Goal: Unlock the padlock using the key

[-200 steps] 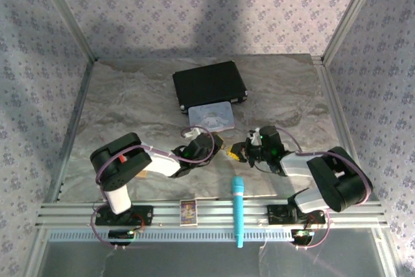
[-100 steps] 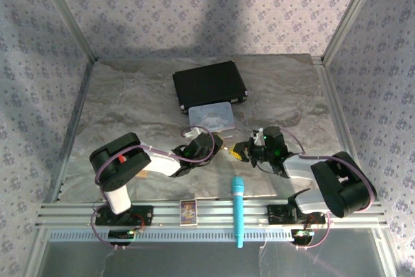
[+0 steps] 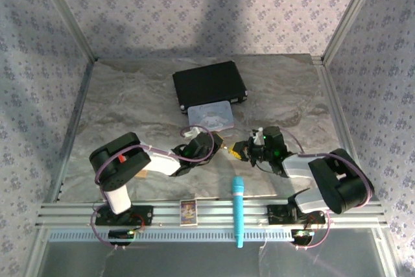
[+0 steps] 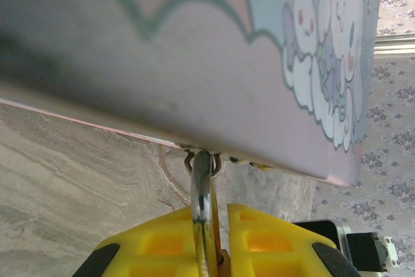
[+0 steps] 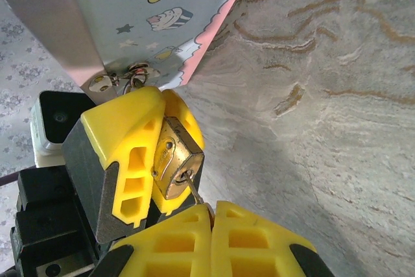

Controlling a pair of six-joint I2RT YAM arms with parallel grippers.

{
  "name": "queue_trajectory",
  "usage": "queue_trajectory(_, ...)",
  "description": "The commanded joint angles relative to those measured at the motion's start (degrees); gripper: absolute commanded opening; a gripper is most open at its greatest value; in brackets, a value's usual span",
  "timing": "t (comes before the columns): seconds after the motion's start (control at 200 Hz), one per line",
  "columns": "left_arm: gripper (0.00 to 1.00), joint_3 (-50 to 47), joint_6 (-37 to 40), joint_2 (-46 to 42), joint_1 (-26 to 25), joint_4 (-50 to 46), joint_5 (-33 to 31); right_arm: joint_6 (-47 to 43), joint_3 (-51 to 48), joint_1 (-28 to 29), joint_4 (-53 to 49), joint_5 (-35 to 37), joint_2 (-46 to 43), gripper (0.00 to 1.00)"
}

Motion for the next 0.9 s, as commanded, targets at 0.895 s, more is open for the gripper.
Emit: queue_trajectory(0.895, 0.17, 2.98, -2.93, 0.42, -0.06, 1.0, 4.15, 0.13, 3.6, 2.37, 8.57, -0.5, 4.4, 0.0)
